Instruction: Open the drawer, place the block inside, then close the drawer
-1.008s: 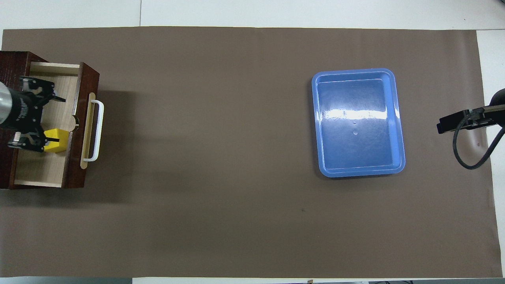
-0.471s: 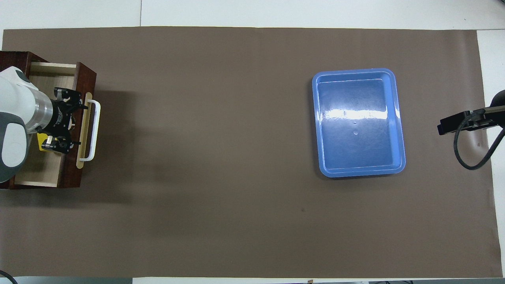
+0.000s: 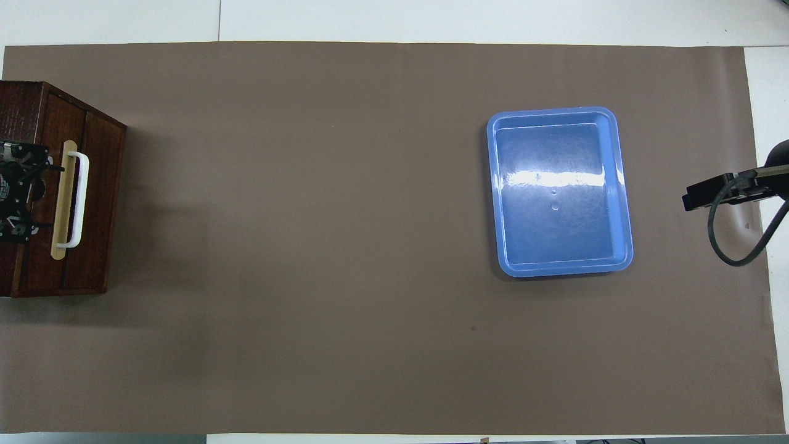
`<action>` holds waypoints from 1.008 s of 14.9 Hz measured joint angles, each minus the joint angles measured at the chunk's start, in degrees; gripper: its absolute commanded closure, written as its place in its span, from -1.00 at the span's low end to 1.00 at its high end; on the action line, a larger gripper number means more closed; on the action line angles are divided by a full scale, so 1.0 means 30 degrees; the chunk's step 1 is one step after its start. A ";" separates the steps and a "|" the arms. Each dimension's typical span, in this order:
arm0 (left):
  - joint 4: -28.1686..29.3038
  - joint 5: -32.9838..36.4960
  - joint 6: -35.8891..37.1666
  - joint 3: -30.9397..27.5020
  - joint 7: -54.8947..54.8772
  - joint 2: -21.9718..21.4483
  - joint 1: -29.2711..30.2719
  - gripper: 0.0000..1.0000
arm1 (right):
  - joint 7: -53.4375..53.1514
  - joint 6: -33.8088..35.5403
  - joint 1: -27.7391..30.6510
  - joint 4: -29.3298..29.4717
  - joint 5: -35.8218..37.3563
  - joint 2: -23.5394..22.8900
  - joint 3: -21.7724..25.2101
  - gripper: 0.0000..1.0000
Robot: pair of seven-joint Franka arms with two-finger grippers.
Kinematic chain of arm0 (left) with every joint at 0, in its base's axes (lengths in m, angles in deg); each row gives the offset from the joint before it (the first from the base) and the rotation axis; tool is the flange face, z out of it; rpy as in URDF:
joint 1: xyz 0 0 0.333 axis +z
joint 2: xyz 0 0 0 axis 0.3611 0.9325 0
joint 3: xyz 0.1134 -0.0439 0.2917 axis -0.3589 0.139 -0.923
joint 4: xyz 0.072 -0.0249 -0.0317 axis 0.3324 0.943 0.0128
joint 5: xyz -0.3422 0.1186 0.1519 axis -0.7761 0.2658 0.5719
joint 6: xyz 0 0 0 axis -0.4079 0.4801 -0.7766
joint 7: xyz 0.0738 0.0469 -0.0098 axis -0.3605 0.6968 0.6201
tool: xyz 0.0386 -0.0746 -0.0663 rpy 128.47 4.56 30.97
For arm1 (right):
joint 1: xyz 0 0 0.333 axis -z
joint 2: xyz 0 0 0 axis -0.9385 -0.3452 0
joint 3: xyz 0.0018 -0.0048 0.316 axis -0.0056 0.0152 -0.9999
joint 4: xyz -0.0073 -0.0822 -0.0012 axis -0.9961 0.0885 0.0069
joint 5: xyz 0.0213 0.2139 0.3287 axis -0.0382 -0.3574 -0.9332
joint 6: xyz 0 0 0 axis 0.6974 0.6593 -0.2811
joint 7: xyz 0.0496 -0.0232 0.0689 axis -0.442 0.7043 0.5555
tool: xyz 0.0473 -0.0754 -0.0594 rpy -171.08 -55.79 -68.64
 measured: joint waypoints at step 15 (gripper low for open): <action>-0.4915 0.0051 1.1160 0.0455 -1.1512 -0.1579 -0.4906 -1.00 | 0.0000 0.0000 -0.0002 0.0008 0.0000 0.0022 -0.0007 -1.00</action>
